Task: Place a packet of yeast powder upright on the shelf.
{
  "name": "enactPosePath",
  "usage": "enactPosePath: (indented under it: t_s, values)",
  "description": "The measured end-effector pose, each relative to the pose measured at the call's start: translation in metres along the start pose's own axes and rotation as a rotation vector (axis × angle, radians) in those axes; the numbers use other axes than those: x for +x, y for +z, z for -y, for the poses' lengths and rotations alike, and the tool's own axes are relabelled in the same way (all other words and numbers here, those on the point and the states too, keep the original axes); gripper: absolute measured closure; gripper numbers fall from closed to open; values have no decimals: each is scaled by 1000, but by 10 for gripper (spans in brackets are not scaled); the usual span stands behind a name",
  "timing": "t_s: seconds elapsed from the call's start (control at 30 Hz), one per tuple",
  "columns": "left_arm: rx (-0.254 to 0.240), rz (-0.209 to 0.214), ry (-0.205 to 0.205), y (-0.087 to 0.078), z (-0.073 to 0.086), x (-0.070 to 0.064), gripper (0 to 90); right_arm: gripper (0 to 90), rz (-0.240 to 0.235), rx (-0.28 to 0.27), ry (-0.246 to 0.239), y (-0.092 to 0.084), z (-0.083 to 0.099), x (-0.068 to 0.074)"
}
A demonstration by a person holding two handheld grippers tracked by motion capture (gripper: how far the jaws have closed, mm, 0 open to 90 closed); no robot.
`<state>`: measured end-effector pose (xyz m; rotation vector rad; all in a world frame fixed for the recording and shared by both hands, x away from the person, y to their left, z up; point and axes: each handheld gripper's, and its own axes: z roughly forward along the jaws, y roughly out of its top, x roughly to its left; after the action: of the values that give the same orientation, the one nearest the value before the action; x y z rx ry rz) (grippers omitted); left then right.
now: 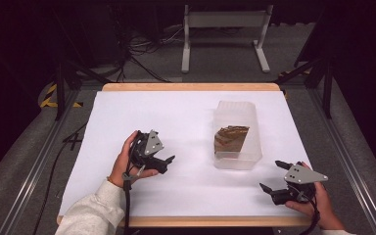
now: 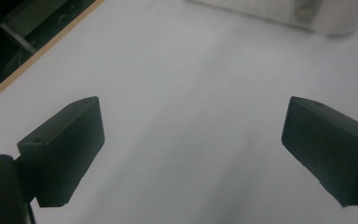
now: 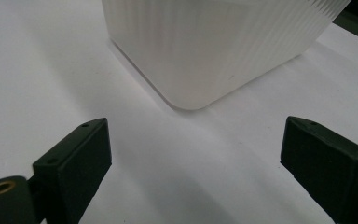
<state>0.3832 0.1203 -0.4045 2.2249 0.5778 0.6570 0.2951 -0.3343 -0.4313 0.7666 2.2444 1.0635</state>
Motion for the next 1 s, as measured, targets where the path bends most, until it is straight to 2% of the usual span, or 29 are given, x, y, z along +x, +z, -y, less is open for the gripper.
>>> enactPosePath:
  t_s: [0.13,0.2,0.27,0.33,0.47,0.63,0.73,0.8,1.0]
  values:
    - [14,-17,-5,-5,14,3,65,92,-3,4,-2,1,0,1]
    - [1,-19,-19,-8,21,4,68,92,-4,6,-3,1,0,1]
    - [12,-38,-15,-12,28,5,71,92,-4,7,-3,1,0,1]
    - [19,-41,-18,-15,35,5,98,92,-4,7,-2,1,0,1]
    - [30,-42,-42,-22,49,8,86,92,-7,11,-3,2,0,1]
    - [36,-67,-48,-30,65,7,57,92,-6,10,-4,2,0,1]
    - [43,-69,-69,-36,75,4,55,92,-5,11,-7,2,0,1]
    - [49,-75,-61,-41,82,1,55,92,-6,11,-7,2,0,1]
    - [39,-80,-106,-57,102,-3,54,92,-1,7,-3,1,-1,1]
